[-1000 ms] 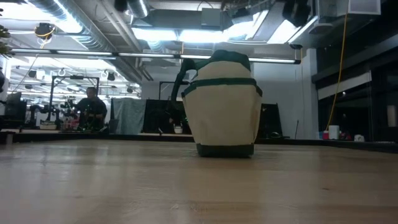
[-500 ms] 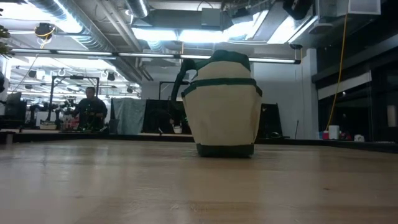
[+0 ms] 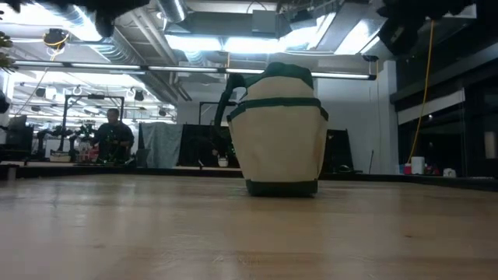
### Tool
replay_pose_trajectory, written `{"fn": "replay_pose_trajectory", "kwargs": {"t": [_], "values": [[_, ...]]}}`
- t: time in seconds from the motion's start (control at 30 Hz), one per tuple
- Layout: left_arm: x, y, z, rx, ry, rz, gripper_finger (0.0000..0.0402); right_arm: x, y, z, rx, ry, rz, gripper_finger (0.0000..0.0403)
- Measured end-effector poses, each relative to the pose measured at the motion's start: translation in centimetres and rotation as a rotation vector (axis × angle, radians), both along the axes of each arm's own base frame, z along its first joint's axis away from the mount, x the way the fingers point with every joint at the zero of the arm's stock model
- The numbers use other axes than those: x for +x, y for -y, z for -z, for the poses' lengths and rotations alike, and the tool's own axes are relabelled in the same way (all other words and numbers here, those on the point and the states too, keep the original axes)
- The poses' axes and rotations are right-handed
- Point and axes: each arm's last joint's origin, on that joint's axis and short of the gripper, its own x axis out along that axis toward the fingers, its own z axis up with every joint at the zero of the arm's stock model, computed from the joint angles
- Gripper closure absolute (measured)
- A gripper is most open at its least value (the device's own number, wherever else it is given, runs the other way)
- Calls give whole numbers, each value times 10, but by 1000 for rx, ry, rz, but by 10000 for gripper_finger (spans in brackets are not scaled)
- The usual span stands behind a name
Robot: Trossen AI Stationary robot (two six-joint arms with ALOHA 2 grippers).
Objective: Pick & Place Garden tools in Gardening bag
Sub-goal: Return to Home Position
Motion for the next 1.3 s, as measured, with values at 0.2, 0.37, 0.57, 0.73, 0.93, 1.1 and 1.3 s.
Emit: {"fn": "replay_pose_trajectory", "kwargs": {"t": [0.2,0.37,0.57,0.73,0.93,1.1,1.3], "values": [[-6,2,44,-62,28,-9,329,0,-4,30,-22,121,-40,336],[-5,3,71,-137,19,10,329,-1,-8,49,-39,193,-80,336],[-1,6,90,-199,-19,65,329,-1,-14,62,-52,299,-115,336],[4,12,104,-233,-51,131,329,-3,-18,71,-43,408,-127,336],[8,19,121,-238,-88,200,329,-7,-20,81,-41,462,-91,336],[10,21,137,-278,-131,208,329,-7,-21,87,-38,432,-95,336],[10,21,142,-301,-163,203,329,-7,-21,90,115,357,-65,336]]}}
